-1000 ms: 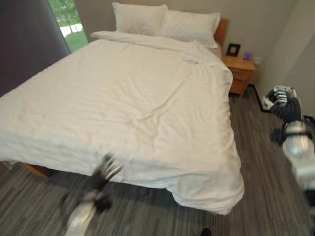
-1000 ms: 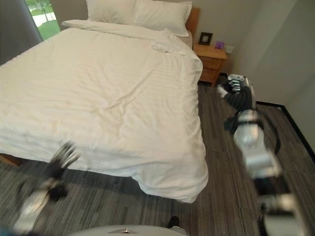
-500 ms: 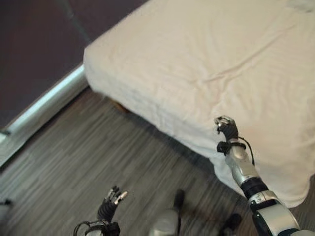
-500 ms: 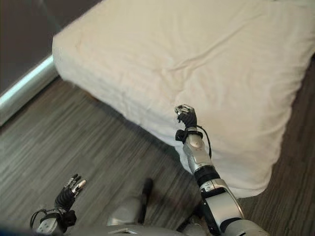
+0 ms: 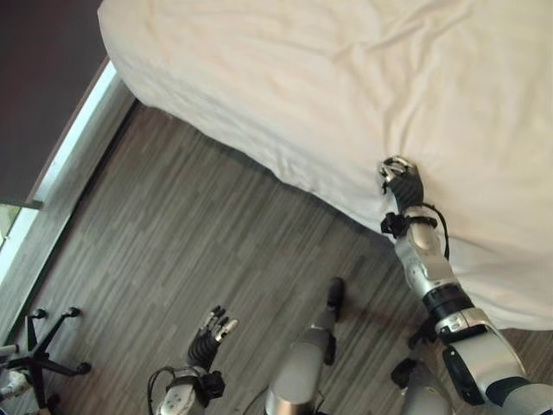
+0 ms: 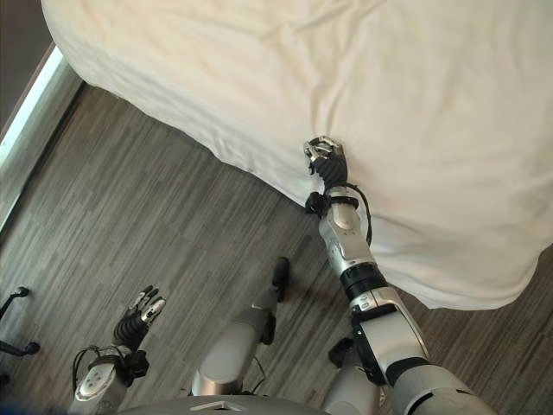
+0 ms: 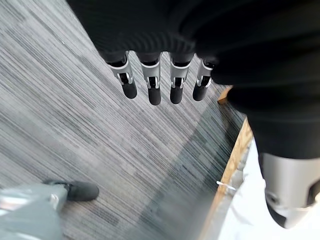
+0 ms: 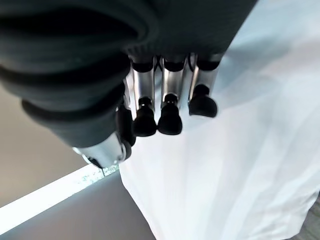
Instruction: Making the bed.
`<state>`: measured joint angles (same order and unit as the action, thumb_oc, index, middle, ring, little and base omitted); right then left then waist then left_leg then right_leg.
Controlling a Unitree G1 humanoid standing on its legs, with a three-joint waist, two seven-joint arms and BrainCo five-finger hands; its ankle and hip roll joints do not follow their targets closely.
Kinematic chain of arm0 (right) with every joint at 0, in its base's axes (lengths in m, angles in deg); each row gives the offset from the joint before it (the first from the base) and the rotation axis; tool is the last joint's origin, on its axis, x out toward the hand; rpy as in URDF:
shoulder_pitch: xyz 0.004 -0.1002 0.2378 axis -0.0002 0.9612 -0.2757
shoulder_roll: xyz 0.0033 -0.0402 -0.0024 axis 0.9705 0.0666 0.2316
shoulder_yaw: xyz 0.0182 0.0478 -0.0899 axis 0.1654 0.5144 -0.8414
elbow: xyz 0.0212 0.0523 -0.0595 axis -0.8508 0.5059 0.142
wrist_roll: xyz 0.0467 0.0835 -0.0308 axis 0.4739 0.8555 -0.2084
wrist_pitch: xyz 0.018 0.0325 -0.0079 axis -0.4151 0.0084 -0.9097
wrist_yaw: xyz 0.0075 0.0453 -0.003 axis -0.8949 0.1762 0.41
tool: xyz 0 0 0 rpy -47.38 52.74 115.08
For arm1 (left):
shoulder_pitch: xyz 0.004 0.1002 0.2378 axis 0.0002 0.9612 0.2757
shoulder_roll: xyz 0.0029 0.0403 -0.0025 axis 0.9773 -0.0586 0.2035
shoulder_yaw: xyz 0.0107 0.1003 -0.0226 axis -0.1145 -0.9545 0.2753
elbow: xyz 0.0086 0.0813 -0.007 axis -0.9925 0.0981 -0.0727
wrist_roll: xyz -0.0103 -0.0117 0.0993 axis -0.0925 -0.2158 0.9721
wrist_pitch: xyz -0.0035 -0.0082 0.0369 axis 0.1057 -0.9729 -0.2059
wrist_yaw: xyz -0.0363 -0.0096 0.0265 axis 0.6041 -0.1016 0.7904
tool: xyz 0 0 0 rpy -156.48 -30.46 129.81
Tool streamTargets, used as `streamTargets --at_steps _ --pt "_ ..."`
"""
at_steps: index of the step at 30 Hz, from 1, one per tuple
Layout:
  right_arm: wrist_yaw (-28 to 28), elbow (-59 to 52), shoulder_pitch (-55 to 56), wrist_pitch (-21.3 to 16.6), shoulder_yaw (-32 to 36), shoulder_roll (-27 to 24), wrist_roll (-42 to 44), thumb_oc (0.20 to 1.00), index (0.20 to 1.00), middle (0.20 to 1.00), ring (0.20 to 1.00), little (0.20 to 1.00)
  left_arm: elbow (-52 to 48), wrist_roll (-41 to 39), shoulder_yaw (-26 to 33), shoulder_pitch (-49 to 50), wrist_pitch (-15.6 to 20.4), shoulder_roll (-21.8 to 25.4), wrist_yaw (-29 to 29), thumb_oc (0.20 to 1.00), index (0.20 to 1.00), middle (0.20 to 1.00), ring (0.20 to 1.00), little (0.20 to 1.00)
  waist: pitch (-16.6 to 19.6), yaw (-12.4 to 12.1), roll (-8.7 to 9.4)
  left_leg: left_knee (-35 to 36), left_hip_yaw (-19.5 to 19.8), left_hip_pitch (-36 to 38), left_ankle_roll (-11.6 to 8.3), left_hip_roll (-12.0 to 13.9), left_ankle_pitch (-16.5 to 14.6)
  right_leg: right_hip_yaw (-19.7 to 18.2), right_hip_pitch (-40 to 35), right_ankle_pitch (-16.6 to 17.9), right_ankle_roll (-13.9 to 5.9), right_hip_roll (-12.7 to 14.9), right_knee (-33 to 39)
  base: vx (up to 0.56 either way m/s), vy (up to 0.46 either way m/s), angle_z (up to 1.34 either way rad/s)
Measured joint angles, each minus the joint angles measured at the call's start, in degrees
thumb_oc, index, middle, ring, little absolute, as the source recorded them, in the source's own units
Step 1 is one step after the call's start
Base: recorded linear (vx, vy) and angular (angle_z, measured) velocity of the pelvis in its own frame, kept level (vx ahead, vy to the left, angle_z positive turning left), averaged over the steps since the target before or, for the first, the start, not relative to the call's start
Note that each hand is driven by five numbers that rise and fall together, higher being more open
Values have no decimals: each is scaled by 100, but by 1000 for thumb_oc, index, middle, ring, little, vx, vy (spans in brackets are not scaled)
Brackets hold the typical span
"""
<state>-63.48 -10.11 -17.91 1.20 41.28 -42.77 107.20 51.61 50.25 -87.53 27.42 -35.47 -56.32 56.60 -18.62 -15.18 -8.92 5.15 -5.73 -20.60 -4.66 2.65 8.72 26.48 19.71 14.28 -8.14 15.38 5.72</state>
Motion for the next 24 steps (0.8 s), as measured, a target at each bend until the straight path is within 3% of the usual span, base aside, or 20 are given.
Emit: streamTargets --at_steps 3,4,5,6,7,8,10,11,14,15,16,18,20,21,22,23,24 --pt "107 -29 746 72 135 -46 212 200 200 200 200 200 75 -4 -24 -275 -29 12 -26 1000 1000 1000 1000 1000 -2 283 242 0 -61 169 4 -37 -24 -83 -118 31 -67 33 -1 105 24 -12" --pt "121 82 1507 257 605 -31 291 200 200 200 200 200 73 -6 -20 -405 -113 75 -44 1000 1000 1000 1000 1000 31 436 545 4 -168 365 29 -40 -93 -192 -255 -33 -75 45 14 67 91 -31" --pt "18 352 1798 380 1030 -34 520 200 200 200 200 200 52 -6 -22 -382 -117 117 -44 1000 1000 1000 1000 1000 105 522 710 5 -256 426 83 -32 -135 -264 -269 -112 -110 78 31 40 88 -47" --pt "-88 609 2128 460 1472 -130 694 200 200 200 200 200 90 -4 -50 -471 -141 130 -39 1000 1000 1000 1000 1000 162 758 861 -5 -353 514 80 -50 -150 -285 -264 -158 -121 51 12 108 72 -30" --pt "-207 787 2587 560 1986 -433 776 200 200 200 200 200 947 -6 -126 -1054 -298 92 -120 1000 1000 1000 1000 1000 184 1141 930 -11 -382 686 104 -110 -207 -452 -434 -165 -131 77 12 90 42 -42" --pt "-264 933 2802 653 2165 -601 775 200 200 200 200 200 1619 -14 -138 -1442 -412 103 -258 1000 1000 1000 1000 1000 233 1273 1058 16 -509 870 142 -108 -254 -527 -530 -178 -140 107 32 69 58 -62" --pt "-312 1021 3085 669 2223 -959 772 200 200 200 200 200 1635 -12 -65 -1547 -437 145 -306 1000 1000 1000 1000 1000 388 1520 1306 46 -869 1102 175 -15 -402 -483 -552 -282 -186 103 29 35 106 -99" --pt "-291 1174 3411 676 2497 -1167 689 200 200 200 200 200 1564 -11 -72 -1687 -432 125 -305 1000 1000 1000 1000 1000 540 1706 1430 48 -999 1296 130 28 -460 -411 -670 -274 -108 62 -2 29 123 -68" --pt "-380 1361 3956 796 2753 -1291 470 200 200 200 200 200 1517 -10 -158 -1732 -422 -73 -251 1000 1000 1000 1000 1000 936 1907 1485 17 -1131 1643 25 76 -594 -541 -843 -130 -40 -52 25 4 131 -42" --pt "-386 1347 4040 829 2746 -1307 341 404 404 404 404 404 1516 -10 -169 -1731 -427 -112 -250 1000 1000 1000 1000 1000 1022 1987 1455 18 -1140 1687 44 88 -595 -599 -874 -47 -30 -81 -3 -8 97 -47" --pt "-402 1194 4179 943 2711 -1290 152 1000 1000 1000 1000 1000 1510 -9 -249 -1727 -442 -139 -244 1000 1000 1000 1000 1000 1063 1996 1402 17 -1239 1834 31 118 -624 -731 -927 104 -25 -139 -4 -48 74 -67" --pt "-351 341 4385 1055 2405 -1166 -347 1000 1000 1000 1000 1000 1363 5 -484 -1693 -448 -142 -238 1000 1000 1000 1000 1000 1113 2116 1302 16 -1568 2133 23 117 -707 -1007 -1001 258 -10 -208 -9 -99 16 -76" --pt "-231 -560 4582 1060 1890 -1011 -599 1000 1000 1000 1000 1000 1159 49 -641 -1683 -457 -20 -255 1000 1000 1000 1000 1000 1095 2142 1315 15 -1725 2312 49 92 -822 -1113 -985 546 -121 -275 -5 -55 2 -79" --pt "-161 -637 4466 1017 1705 -893 -741 1000 1000 1000 1000 1000 688 536 -868 -1603 -450 215 -364 1000 1000 1000 1000 1000 1017 2092 1375 27 -1676 2391 114 105 -894 -1179 -959 707 -220 -319 -4 -94 12 -97" --pt "-137 -519 4346 954 1662 -663 -801 1000 1000 1000 1000 1000 -48 950 -1171 -1458 -302 625 -411 1000 1000 1000 1000 1000 983 2126 1469 -27 -1770 2456 116 130 -902 -1050 -993 581 -356 -271 31 -200 -12 -86" --pt "-178 -471 4391 1117 1529 -598 -1007 1000 1000 1000 1000 1000 -500 870 -1005 -1301 -201 388 -249 1000 1000 1000 1000 1000 982 2025 1306 -18 -2107 2544 180 359 -784 -313 -992 -351 90 -332 -549 -236 -43 -79" --pt "-153 -467 4389 1169 1323 -603 -1155 1000 1000 1000 1000 1000 -853 860 -995 -1141 -238 391 -210 1000 1000 1000 1000 1000 1001 1919 1155 -24 -2296 2591 164 566 -769 107 -893 -754 370 -385 -1306 -150 -30 -78"
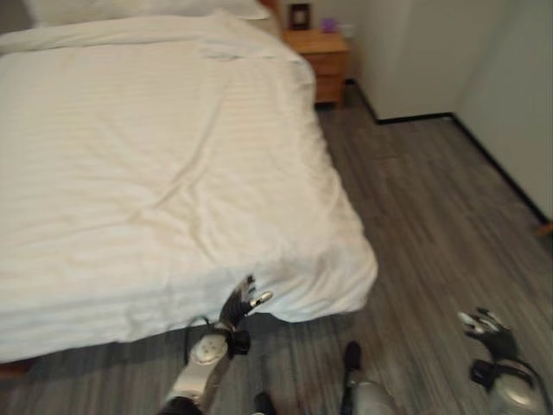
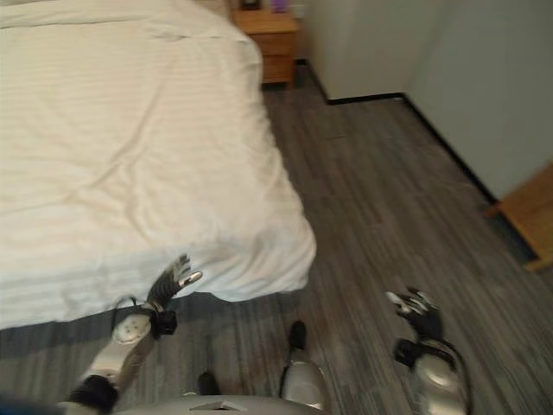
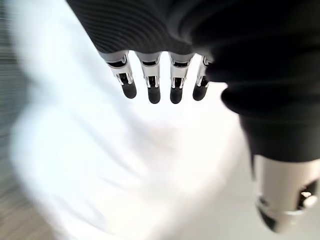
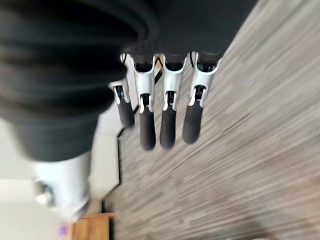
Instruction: Making the bed.
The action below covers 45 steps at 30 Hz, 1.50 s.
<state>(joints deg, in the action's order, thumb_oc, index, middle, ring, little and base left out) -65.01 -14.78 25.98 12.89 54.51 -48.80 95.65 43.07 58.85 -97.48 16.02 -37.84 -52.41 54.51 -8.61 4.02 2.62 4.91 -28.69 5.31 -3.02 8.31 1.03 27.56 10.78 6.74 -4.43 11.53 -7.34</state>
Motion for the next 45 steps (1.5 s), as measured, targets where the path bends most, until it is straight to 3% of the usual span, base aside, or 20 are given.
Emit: streamTargets --at_steps 2,4,7,11,14,15,16,18,19,21,22,24,29,32,33,35,38,40,42,45 --pt "159 -52 -48 20 -472 15 -335 1000 1000 1000 1000 1000 -366 32 -364 197 -26 167 296 1000 1000 1000 1000 1000 67 -259 -201 -43 -308 163 -28 335 22 681 -222 -913 8 205 -1465 -127 -118 -94" --pt "178 -11 -225 29 -634 89 -477 1000 1000 1000 1000 1000 -160 32 -312 201 -89 148 291 1000 1000 1000 1000 1000 113 -302 -83 -194 -522 203 -64 240 12 852 -557 -1339 150 355 -1102 -69 -119 -71" --pt "213 396 -914 126 -1178 164 -728 1000 1000 1000 1000 1000 263 13 -222 181 -264 -125 309 1000 1000 1000 1000 1000 136 -443 -536 -64 -165 243 -116 437 31 442 -599 -938 364 -407 -149 -48 -304 -108" --pt "271 695 -968 295 -1961 122 -1296 1000 1000 1000 1000 1000 243 -212 -250 5 -255 -344 285 1000 1000 1000 1000 1000 169 -533 -727 -245 -290 255 -281 812 -66 707 -773 -983 431 -723 71 -31 -297 -67" --pt "388 736 -897 327 -2140 -50 -1455 1000 1000 1000 1000 1000 247 -436 -345 -146 -253 -401 266 1000 1000 1000 1000 1000 211 -542 -741 -771 -371 126 -528 1094 -196 770 -512 -1330 642 -682 -569 -18 -434 -28" --pt "392 746 -940 323 -2140 -127 -1508 1000 1000 1000 1000 1000 217 -509 -314 -114 -243 -433 237 1000 1000 1000 1000 1000 172 -649 -725 -1148 -350 100 -895 1231 -234 763 -350 -1641 915 -606 -1244 -11 -285 -61" --pt "394 803 -912 330 -2165 -123 -1656 1000 1000 1000 1000 1000 139 -641 -295 -112 -239 -306 214 1000 1000 1000 1000 1000 101 -710 -447 -1844 33 12 -1057 1189 -372 645 -368 -2000 995 -379 -1574 -52 -144 -83" --pt "368 690 -854 340 -2215 -204 -1678 1000 1000 1000 1000 1000 189 -783 -449 63 -258 -224 135 1000 1000 1000 1000 1000 89 -858 -301 -2537 643 -335 -1048 1383 -421 312 -587 -1899 685 -639 -1156 -25 -182 -97" --pt "370 425 -934 285 -2380 -447 -1965 1000 1000 1000 1000 1000 113 -816 -429 114 -216 -285 124 1000 1000 1000 1000 1000 32 -838 -149 -2475 2006 -621 -718 625 -228 -257 -740 -1378 931 -823 -452 93 -143 -138" --pt "405 314 -1161 256 -2636 -771 -2345 1000 1000 1000 1000 1000 108 -816 -529 58 -207 -329 77 1000 1000 1000 1000 1000 -13 -986 -130 -2280 2952 -711 -728 20 -236 -731 -847 -1050 593 -1092 255 116 -106 -161" --pt "394 316 -1242 261 -2639 -802 -2389 1000 1000 1000 1000 1000 108 -814 -555 -2 -204 -359 74 1000 1000 1000 1000 1000 -14 -989 -252 -2079 3002 -723 -665 -68 -192 -572 -984 -1281 434 -1128 460 136 -32 -119" --pt "390 100 -1364 280 -2846 -1107 -2578 1000 1000 1000 1000 1000 129 -812 -581 -309 -100 -564 43 1000 1000 1000 1000 1000 -174 -844 -465 -1848 3291 -997 -702 -56 -223 -866 -843 -1323 1033 -1299 -115 179 -24 -82" --pt "380 56 -1539 273 -2982 -978 -2755 1000 1000 1000 1000 1000 169 -813 -664 -451 -28 -651 -84 1000 1000 1000 1000 1000 -294 -1058 -465 -568 2753 -1681 -327 -913 86 -885 -1187 -1347 401 -1548 792 248 7 -82" --pt "375 -67 -1641 267 -3047 -906 -2752 1000 1000 1000 1000 1000 189 -805 -663 -441 -10 -605 -140 1000 1000 1000 1000 1000 -383 -1201 -510 -289 2332 -1963 -164 -961 258 -794 -1359 -1107 692 -1827 960 438 82 -47" --pt "369 -40 -1613 270 -3036 -890 -2748 1000 1000 1000 1000 1000 310 -793 -713 -475 -9 -628 -179 1000 1000 1000 1000 1000 -383 -1153 -618 -206 2139 -2045 -133 -865 281 -702 -1491 -1598 149 -1926 925 545 151 -40" --pt "376 -480 -1674 268 -2989 -1032 -2748 1000 1000 1000 1000 1000 315 -777 -490 -422 -44 -715 -259 1000 1000 1000 1000 1000 -459 -1192 -673 -344 1506 -2162 -43 -389 295 -1219 -1474 -1958 946 -1965 -25 604 150 -22" --pt "363 -563 -1533 263 -2906 -745 -2750 1000 1000 1000 1000 1000 287 -743 -400 -403 -67 -516 -334 1000 1000 1000 1000 1000 -311 -1161 45 -624 1308 -2195 158 -810 396 -1238 -1870 -2023 808 -1813 369 398 97 28" --pt "362 -565 -1524 247 -2853 -649 -2755 1000 1000 1000 1000 1000 206 -741 -437 -393 -71 -446 -395 1000 1000 1000 1000 1000 -298 -1220 448 -440 1121 -1979 665 -1343 593 -1353 -1751 -1987 625 -1731 34 382 177 3" --pt "339 -541 -1589 294 -2731 -449 -2769 1000 1000 1000 1000 1000 192 -698 -638 -454 -137 -239 -488 1000 1000 1000 1000 1000 -347 -1185 334 -13 1160 -1197 1587 -1288 720 -1059 -1089 -2419 -487 -1576 -2334 458 229 -4" --pt "339 -755 -1511 252 -2547 -503 -2770 1000 1000 1000 1000 1000 124 -564 -655 -642 -168 -247 -532 1000 1000 1000 1000 1000 -416 -998 196 -97 1648 -739 1578 -1228 230 -986 -554 -2356 -775 -723 -3853 401 122 23"
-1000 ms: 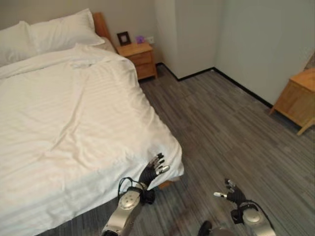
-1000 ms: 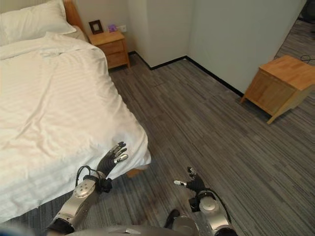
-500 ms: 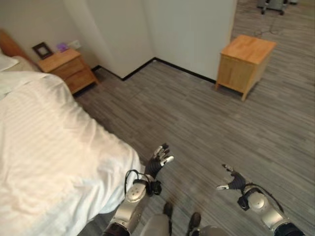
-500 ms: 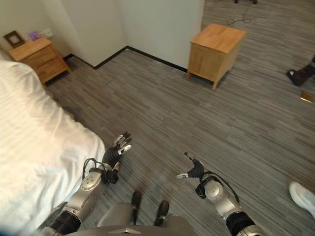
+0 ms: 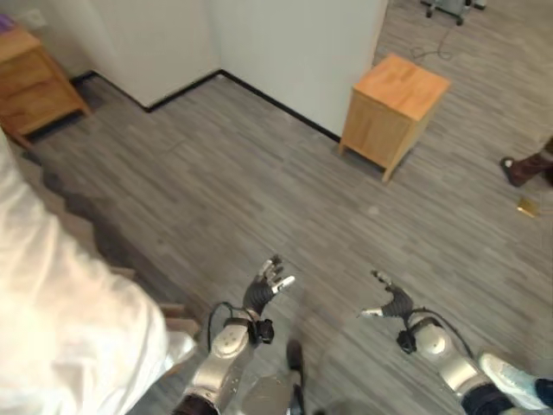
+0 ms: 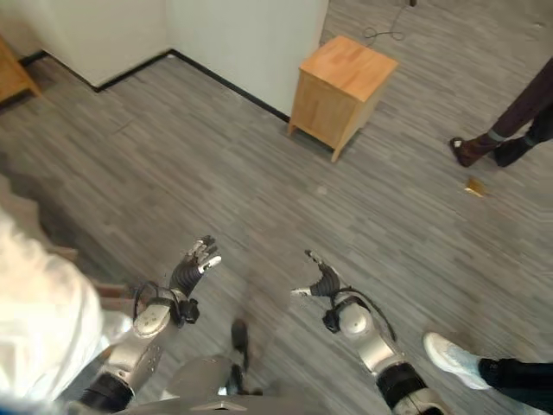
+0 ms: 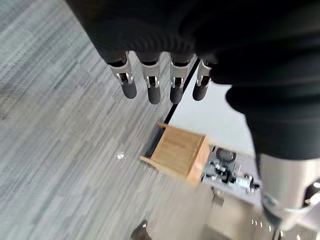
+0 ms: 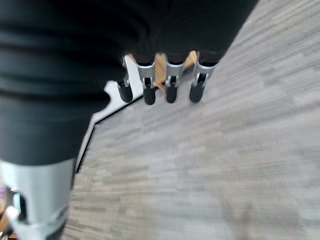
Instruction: Making the bed.
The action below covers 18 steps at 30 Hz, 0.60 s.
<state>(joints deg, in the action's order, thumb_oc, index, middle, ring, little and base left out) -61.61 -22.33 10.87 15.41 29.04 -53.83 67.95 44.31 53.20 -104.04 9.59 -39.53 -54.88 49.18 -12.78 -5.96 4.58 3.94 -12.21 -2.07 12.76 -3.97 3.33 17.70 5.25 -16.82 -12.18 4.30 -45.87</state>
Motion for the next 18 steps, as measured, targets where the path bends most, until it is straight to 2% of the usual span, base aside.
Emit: streamTargets --at_steps 1,2,3,4,5,7,8,9,10,11,12,13,14,15,16,17,18 --pt "-36 -31 57 14 191 23 4 1000 1000 1000 1000 1000 3 8 33 -136 -1 -26 -9 1000 1000 1000 1000 1000 -7 131 -131 5 212 157 -83 80 -85 -3 315 49 6 422 -220 303 27 70" --pt "-87 -82 131 18 291 18 13 1000 1000 1000 1000 1000 -16 19 37 -293 0 -43 -17 1000 1000 1000 1000 1000 -1 210 -242 -12 357 192 -214 167 -83 39 413 73 80 549 137 430 36 110" --pt "-127 -96 180 23 297 8 14 1000 1000 1000 1000 1000 -22 47 94 -415 11 8 -21 1000 1000 1000 1000 1000 -2 301 -270 -4 473 260 -327 252 4 19 562 268 58 734 813 444 29 96" --pt "-126 -89 235 32 270 -6 17 1000 1000 1000 1000 1000 -5 58 110 -486 19 5 -24 1000 1000 1000 1000 1000 -15 301 -255 33 565 367 -298 275 -68 -13 708 449 42 797 1150 623 6 107" --pt "-141 -181 295 10 282 11 30 1000 1000 1000 1000 1000 14 167 221 -465 56 2 -82 1000 1000 1000 1000 1000 -14 355 -324 40 903 431 -349 439 -337 -368 698 698 136 469 2422 549 -18 77" --pt "-147 -297 352 -4 282 -5 30 1000 1000 1000 1000 1000 58 240 277 -459 50 49 -122 1000 1000 1000 1000 1000 -21 447 -324 44 1123 429 -421 511 -367 -641 640 1025 136 256 3643 565 -23 93" --pt "-145 -302 432 10 289 -8 26 1000 1000 1000 1000 1000 164 338 302 -424 39 41 -134 1000 1000 1000 1000 1000 -50 544 -320 91 1479 510 -507 561 -516 -1079 725 1627 156 82 4912 542 -49 117" --pt "-145 -309 462 16 294 4 26 1000 1000 1000 1000 1000 173 434 306 -393 38 48 -131 1000 1000 1000 1000 1000 -87 629 -272 89 1634 615 -598 557 -568 -1206 793 1805 111 78 5214 516 -85 117" --pt "-139 -322 484 32 284 15 18 1000 1000 1000 1000 1000 183 493 309 -372 38 52 -128 1000 1000 1000 1000 1000 -109 620 -221 98 1820 705 -694 550 -657 -1338 843 1935 125 158 5215 349 -68 145" --pt "-132 -424 599 57 277 18 1 1000 1000 1000 1000 1000 218 502 302 -389 39 26 -125 1000 1000 1000 1000 1000 -98 773 -157 4 2325 750 -992 581 -844 -1835 770 1999 112 210 5207 473 -193 172" --pt "-120 -517 700 64 265 22 -6 1000 1000 1000 1000 1000 191 503 280 -431 48 32 -111 1000 1000 1000 1000 1000 -78 759 -66 13 2580 833 -1173 631 -953 -2001 640 1902 49 282 5179 430 -212 197" --pt "-58 -430 527 90 272 45 -16 1000 1000 1000 1000 1000 -59 502 415 -257 44 5 -116 1000 1000 1000 1000 1000 -168 650 -197 -36 2562 1028 -1417 950 -1020 -1679 413 2408 135 4 5049 529 -248 181" --pt "-65 -405 395 168 282 72 -13 1000 1000 1000 1000 1000 -570 499 417 76 46 34 -36 1000 1000 1000 1000 1000 -196 569 -218 -770 2416 906 -1469 1082 -948 -1390 126 2325 653 -166 4751 175 -196 156" --pt "-18 -528 399 131 194 -62 -11 1000 1000 1000 1000 1000 -883 491 443 283 130 37 19 1000 1000 1000 1000 1000 -164 433 -168 -1587 2239 696 -1534 1124 -992 -1240 -60 2128 946 -274 4646 81 -241 132" --pt "0 -607 280 110 239 -105 37 1000 1000 1000 1000 1000 -1020 441 540 442 176 -30 64 1000 1000 1000 1000 1000 -168 262 -208 -2774 2141 -51 -1651 1101 -839 -1089 -132 2076 1237 -341 4580 -8 -251 90" --pt "-20 -703 227 116 350 -137 45 1000 1000 1000 1000 1000 -1132 421 608 450 178 -113 79 1000 1000 1000 1000 1000 -220 183 -207 -3824 2158 -814 -1936 1050 -353 -920 -65 1997 1355 -364 4508 85 -179 143" --pt "-100 -717 185 40 588 -144 131 1000 1000 1000 1000 1000 -1158 301 612 347 227 -185 82 1000 1000 1000 1000 1000 -368 148 -30 -4782 1374 -2137 -1957 1228 135 -242 -107 2012 1412 -131 4716 104 -81 173"
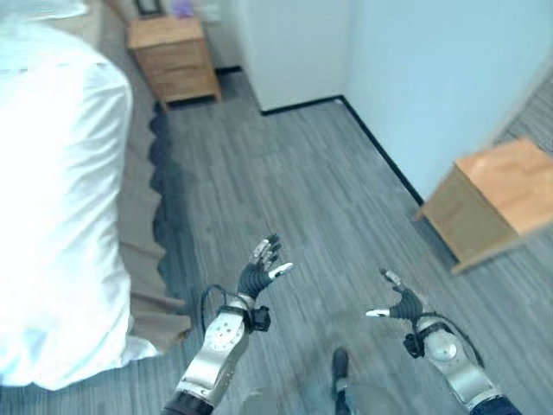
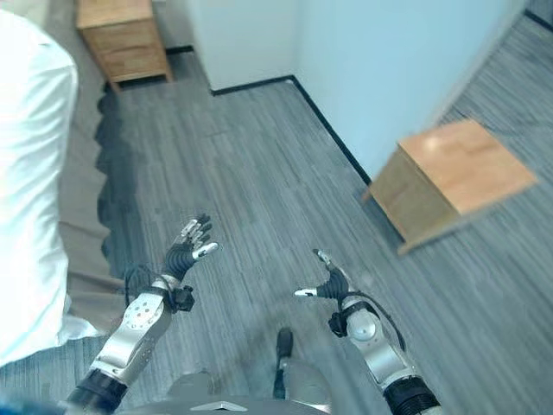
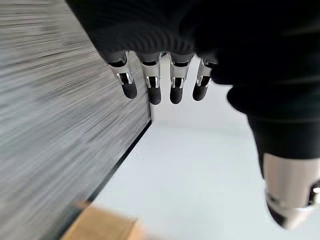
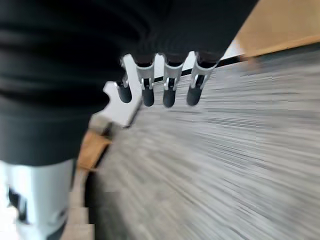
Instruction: Making the bed.
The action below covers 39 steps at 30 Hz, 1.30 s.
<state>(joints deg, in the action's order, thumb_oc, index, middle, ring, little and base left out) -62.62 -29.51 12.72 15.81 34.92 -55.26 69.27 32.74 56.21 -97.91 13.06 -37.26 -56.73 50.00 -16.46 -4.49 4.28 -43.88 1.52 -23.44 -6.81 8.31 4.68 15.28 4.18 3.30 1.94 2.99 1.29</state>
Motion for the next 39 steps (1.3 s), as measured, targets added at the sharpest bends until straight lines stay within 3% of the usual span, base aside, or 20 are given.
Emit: streamTargets --at_steps 1,2,4,7,9,11,13,14,16,19,22,24,26,28,29,31,34,35,36,39 --pt "-18 11 -127 -1 -10 -20 101 1000 1000 1000 1000 1000 128 -122 26 48 -15 38 -19 1000 1000 1000 1000 1000 -9 -20 49 632 -627 -265 159 76 -130 129 -43 -49 -5 47 -3 144 -21 144" --pt "-21 -8 -280 -15 -111 -5 132 1000 1000 1000 1000 1000 226 -161 91 180 -26 121 -9 1000 1000 1000 1000 1000 -7 -89 46 1447 -1003 -116 179 94 -133 333 -142 -106 -70 29 62 177 34 67" --pt "-33 -135 -275 -69 -154 28 139 1000 1000 1000 1000 1000 295 -161 270 449 -57 177 10 1000 1000 1000 1000 1000 6 21 -33 3213 -1419 451 189 -64 -114 686 -470 -153 -136 -129 316 196 61 50" --pt "-17 -136 -13 -70 -87 67 139 1000 1000 1000 1000 1000 323 -161 350 644 -62 185 23 1000 1000 1000 1000 1000 4 171 -37 3955 -1530 1025 234 -315 -92 910 -661 -223 -241 -204 266 100 106 55" --pt "14 -257 368 -31 113 75 149 1000 1000 1000 1000 1000 403 -161 345 541 -74 150 83 1000 1000 1000 1000 1000 28 358 -48 4342 -1326 1739 242 -507 -86 984 -717 -246 -268 -246 264 138 190 40" --pt "22 -305 381 -32 140 90 194 1000 1000 1000 1000 1000 453 -160 394 493 -76 147 187 1000 1000 1000 1000 1000 105 464 -217 4890 -1312 2223 364 -470 1 966 -754 -245 -267 -304 262 108 163 8" --pt "51 -317 377 -36 137 69 195 1000 1000 1000 1000 1000 504 -160 502 523 -71 128 238 1000 1000 1000 1000 1000 209 455 -410 4956 -1256 2380 548 -355 162 951 -802 -259 -246 -358 269 37 109 -1" --pt "80 -337 406 -38 159 57 195 1000 1000 1000 1000 1000 528 -160 506 548 -71 121 240 1000 1000 1000 1000 1000 265 453 -513 4955 -1132 2397 461 -317 131 960 -830 -296 -196 -381 274 21 104 3" --pt "150 -345 445 -52 158 103 194 1000 1000 1000 1000 1000 592 -155 546 575 -73 116 239 1000 1000 1000 1000 1000 277 438 -525 4955 -1024 2443 479 -491 37 959 -856 -321 -179 -214 256 3 92 16" --pt "186 -346 613 -58 141 155 190 1000 1000 1000 1000 1000 591 -151 570 736 -78 139 232 1000 1000 1000 1000 1000 330 323 -510 4955 -1015 2449 582 -706 -163 925 -772 -323 -388 36 104 -43 159 9" --pt "259 -347 629 -56 114 154 183 1000 1000 1000 1000 1000 591 -149 570 815 -80 175 230 1000 1000 1000 1000 1000 367 243 -443 4954 -1052 2399 669 -846 -215 767 -341 -502 -641 356 -710 -43 136 -6" --pt "288 -348 634 -50 17 152 177 1000 1000 1000 1000 1000 591 -147 567 780 -81 216 225 1000 1000 1000 1000 1000 356 270 -399 4953 -1037 2434 699 -892 -216 402 58 -648 -870 591 -1658 -11 72 10" --pt "291 -353 683 -51 -19 183 131 1000 1000 1000 1000 1000 591 -146 572 740 -71 260 179 1000 1000 1000 1000 1000 399 267 -328 4944 -1016 2469 788 -922 -197 51 285 -763 -1032 740 -1945 3 19 15" --pt "289 -400 670 -51 -63 233 131 1000 1000 1000 1000 1000 594 -146 598 686 -68 366 158 1000 1000 1000 1000 1000 437 255 -197 4953 -986 2460 839 -970 -170 -341 340 -759 -1049 850 -1681 35 -18 13" --pt "289 -431 674 -52 -66 269 131 1000 1000 1000 1000 1000 594 -146 606 684 -68 417 156 1000 1000 1000 1000 1000 438 244 -186 4953 -966 2458 849 -977 -164 -346 284 -740 -1069 905 -1404 63 -35 16" --pt "279 -487 717 -64 -60 326 131 1000 1000 1000 1000 1000 609 -146 603 621 -66 436 155 1000 1000 1000 1000 1000 442 303 -168 4941 -715 2439 965 -976 -86 -718 -44 -550 -1176 778 -473 69 -42 39" --pt "280 -461 765 -61 -68 341 132 1000 1000 1000 1000 1000 625 -146 564 553 -65 418 164 1000 1000 1000 1000 1000 481 394 -75 4957 -370 2391 1003 -1075 -44 -1273 -482 -203 -1191 743 342 68 -80 71" --pt "280 -461 766 -60 -72 352 134 1000 1000 1000 1000 1000 626 -146 566 566 -64 430 164 1000 1000 1000 1000 1000 489 393 -59 4956 -327 2386 992 -1103 -36 -1273 -568 -115 -1168 769 467 100 -95 40" --pt "283 -459 756 -56 -97 354 134 1000 1000 1000 1000 1000 627 -146 568 608 -65 426 164 1000 1000 1000 1000 1000 492 391 -53 4958 -287 2380 968 -1112 -25 -1222 -600 182 -1154 781 475 131 -78 37" --pt "308 -462 833 -41 -121 326 144 1000 1000 1000 1000 1000 575 -145 516 768 -70 335 184 1000 1000 1000 1000 1000 514 440 -189 4958 -244 2447 873 -927 -48 -999 -754 176 -1109 616 470 85 -49 32"
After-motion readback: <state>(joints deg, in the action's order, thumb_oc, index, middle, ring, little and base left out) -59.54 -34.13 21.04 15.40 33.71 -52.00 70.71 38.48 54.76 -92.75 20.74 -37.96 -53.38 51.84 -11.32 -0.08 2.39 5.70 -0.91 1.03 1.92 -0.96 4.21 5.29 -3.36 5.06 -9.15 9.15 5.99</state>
